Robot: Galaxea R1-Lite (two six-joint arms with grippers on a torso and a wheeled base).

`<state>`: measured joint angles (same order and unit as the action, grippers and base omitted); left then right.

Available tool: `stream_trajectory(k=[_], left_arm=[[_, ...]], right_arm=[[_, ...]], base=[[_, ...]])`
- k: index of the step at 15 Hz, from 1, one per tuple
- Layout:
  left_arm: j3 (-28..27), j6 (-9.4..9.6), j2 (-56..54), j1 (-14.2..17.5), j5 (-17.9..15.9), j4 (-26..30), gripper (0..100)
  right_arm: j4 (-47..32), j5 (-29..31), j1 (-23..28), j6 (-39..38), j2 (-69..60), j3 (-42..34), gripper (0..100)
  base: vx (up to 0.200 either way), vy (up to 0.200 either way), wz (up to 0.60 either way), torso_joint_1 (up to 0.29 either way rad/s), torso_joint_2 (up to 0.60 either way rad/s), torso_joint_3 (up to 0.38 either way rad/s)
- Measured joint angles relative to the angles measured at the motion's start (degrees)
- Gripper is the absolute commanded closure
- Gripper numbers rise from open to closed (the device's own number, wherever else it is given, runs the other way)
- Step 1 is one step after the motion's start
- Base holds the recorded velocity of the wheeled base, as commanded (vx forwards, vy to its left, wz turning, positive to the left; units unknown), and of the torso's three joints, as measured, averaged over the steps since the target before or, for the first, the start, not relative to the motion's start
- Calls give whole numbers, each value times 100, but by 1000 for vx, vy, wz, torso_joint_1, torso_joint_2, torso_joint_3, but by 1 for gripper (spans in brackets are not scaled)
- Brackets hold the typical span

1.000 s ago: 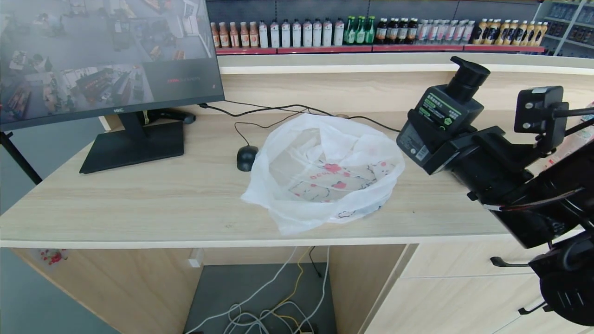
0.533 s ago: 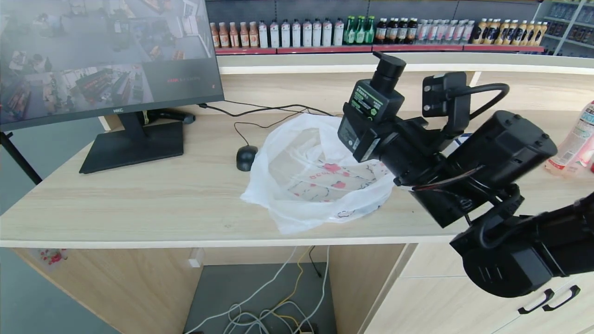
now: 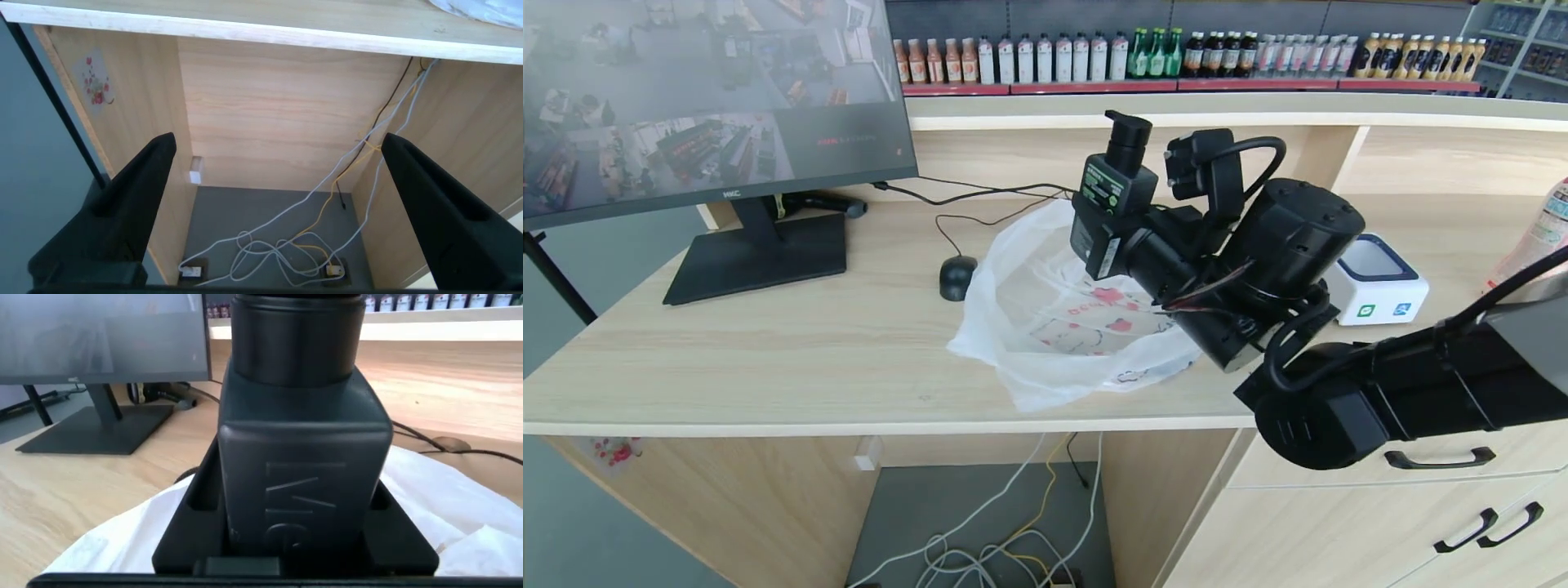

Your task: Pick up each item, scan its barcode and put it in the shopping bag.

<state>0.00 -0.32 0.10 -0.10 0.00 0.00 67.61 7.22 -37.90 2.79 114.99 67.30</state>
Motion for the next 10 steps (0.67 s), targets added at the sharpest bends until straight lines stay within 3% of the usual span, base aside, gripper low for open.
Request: stream_trajectory(k=[5, 10], left_arm=[[0, 0, 0, 2, 0, 0, 0], [0, -1, 0, -1, 0, 0, 0]], right_arm=[[-490, 17, -38, 2, 607, 1270, 100], [-611, 129, -11, -15, 1061, 1530, 100]], base=[[0, 0, 0, 0, 0, 0], [0, 0, 0, 0, 0, 0]])
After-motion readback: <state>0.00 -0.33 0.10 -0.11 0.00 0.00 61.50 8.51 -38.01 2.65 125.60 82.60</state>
